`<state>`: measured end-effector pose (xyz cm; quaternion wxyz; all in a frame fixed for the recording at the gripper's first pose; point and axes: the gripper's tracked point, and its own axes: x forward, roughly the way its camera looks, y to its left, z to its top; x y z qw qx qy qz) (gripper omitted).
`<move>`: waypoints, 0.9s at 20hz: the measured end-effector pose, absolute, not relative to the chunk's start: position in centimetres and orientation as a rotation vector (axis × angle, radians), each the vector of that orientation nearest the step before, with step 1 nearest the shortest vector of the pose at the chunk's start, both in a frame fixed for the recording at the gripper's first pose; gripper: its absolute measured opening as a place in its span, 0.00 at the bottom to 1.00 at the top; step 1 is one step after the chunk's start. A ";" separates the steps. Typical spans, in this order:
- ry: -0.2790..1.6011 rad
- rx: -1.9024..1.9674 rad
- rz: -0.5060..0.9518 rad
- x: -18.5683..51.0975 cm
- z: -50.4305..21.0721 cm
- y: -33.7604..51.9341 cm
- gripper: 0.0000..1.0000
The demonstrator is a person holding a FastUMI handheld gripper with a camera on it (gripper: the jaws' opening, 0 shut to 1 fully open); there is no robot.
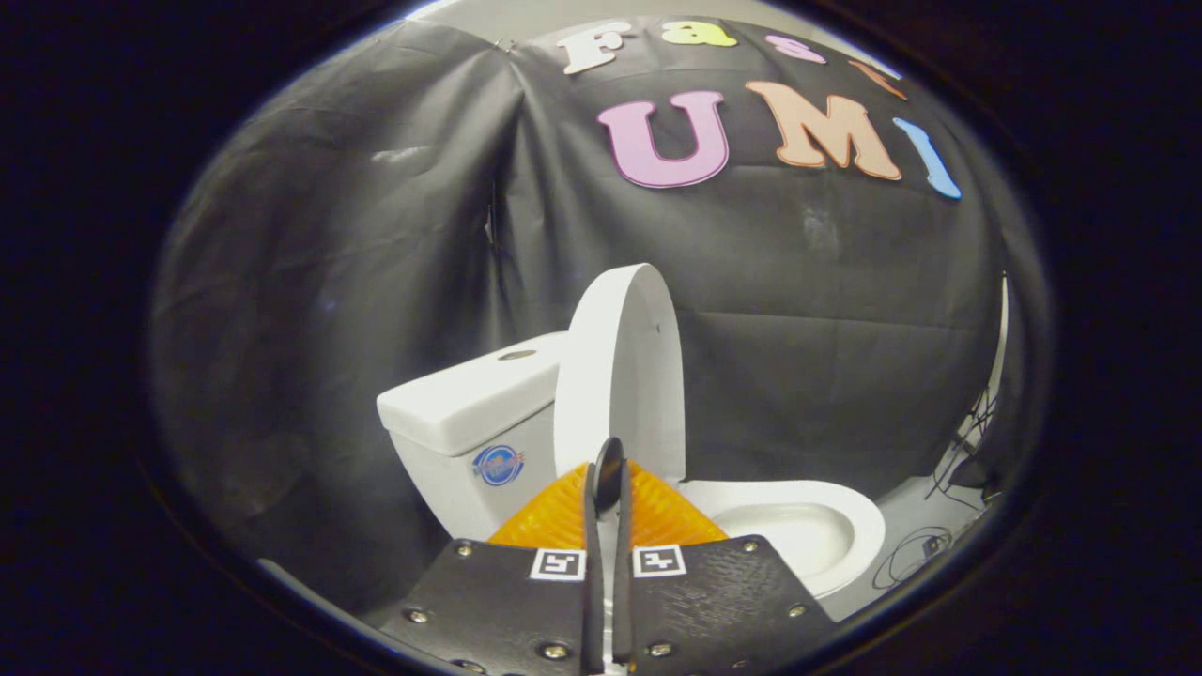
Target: Open the toilet lid.
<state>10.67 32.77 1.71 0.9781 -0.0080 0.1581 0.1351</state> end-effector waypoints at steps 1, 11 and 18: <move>0.311 -0.042 0.270 10.7 1.7 32.7 0.04; 0.302 -0.030 0.312 10.7 1.6 32.8 0.09; 0.327 0.065 0.328 9.4 1.0 31.2 0.34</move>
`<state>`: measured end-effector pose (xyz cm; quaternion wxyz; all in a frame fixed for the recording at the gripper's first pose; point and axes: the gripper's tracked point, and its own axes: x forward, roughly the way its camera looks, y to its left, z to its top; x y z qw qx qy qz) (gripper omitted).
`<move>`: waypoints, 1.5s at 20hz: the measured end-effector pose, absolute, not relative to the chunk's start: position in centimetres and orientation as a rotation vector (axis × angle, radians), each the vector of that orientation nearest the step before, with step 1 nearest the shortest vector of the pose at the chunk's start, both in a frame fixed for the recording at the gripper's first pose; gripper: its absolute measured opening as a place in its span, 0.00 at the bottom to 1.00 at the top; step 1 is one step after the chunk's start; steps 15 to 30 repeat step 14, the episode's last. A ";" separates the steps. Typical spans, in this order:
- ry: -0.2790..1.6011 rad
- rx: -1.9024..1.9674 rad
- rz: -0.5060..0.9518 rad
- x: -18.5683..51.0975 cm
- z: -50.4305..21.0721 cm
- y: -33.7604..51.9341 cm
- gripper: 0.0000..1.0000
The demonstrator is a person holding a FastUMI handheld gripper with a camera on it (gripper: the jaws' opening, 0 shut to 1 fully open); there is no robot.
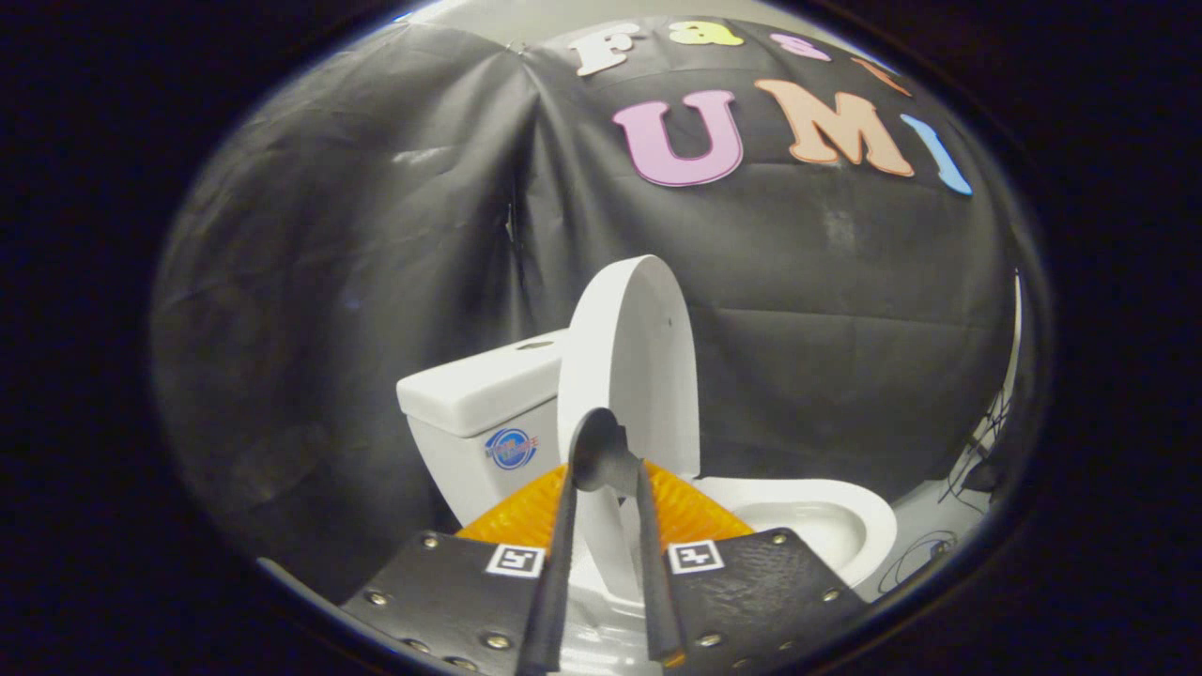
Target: Open the toilet lid.
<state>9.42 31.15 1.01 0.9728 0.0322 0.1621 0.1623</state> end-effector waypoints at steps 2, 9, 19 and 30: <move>0.322 0.128 0.321 8.9 1.7 29.8 0.50; 0.264 0.211 0.207 8.6 4.4 22.5 0.91; 0.276 0.104 0.204 7.6 3.8 20.7 0.92; 0.276 0.104 0.204 7.6 3.8 20.7 0.92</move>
